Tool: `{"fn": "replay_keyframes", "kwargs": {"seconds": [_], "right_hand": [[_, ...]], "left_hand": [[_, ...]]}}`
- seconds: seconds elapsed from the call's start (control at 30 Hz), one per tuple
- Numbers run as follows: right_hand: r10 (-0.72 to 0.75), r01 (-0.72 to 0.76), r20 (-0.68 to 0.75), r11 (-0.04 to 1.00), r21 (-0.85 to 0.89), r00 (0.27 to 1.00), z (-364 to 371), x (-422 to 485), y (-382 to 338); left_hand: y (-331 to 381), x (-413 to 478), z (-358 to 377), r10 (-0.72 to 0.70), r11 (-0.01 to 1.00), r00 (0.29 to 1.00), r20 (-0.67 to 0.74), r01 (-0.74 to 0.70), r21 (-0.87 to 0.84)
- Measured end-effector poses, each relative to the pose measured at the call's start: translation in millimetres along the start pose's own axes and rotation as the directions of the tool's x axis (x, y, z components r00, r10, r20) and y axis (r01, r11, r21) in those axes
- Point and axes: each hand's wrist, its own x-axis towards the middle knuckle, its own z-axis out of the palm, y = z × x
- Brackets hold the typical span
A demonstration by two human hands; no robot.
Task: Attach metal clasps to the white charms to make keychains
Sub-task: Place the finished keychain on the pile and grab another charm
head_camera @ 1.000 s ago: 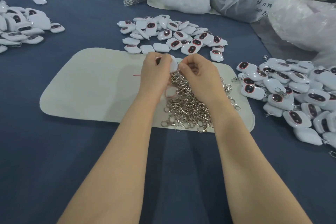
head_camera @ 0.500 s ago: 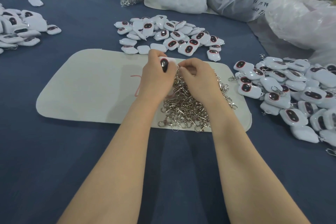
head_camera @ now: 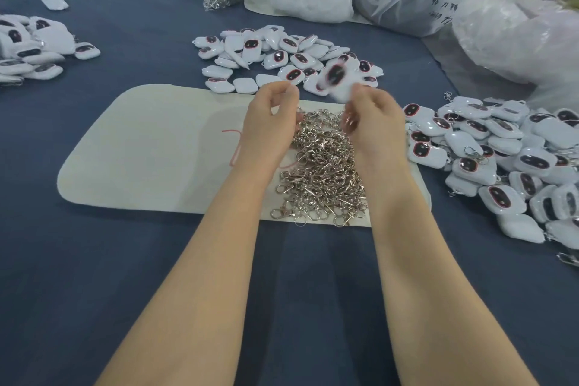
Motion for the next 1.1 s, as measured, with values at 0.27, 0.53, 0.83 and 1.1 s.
{"fn": "replay_keyframes", "kwargs": {"seconds": [0.27,0.53,0.83,1.1], "right_hand": [[0.193,-0.132,-0.124,0.913,0.386,0.973,-15.1,11.6,-0.4],[-0.183,0.189,0.088,0.668,-0.719,0.979,8.3,11.7,13.5],[0.097,0.051,0.084,0.301,-0.952,0.992,53.6,63.5,32.2],[0.046,0.016,0.031,0.292,-0.956,0.998,64.2,72.1,42.4]], "left_hand": [[0.0,0.6,-1.6,-0.032,0.998,0.998,-0.063,0.035,0.055],[-3.2,3.5,-0.9,-0.048,0.997,0.989,-0.137,0.055,0.051],[-8.6,8.6,-1.9,-0.100,0.995,0.963,-0.251,0.090,-0.051],[-9.6,8.4,1.3,-0.138,0.989,0.962,-0.235,0.121,-0.086]]}}
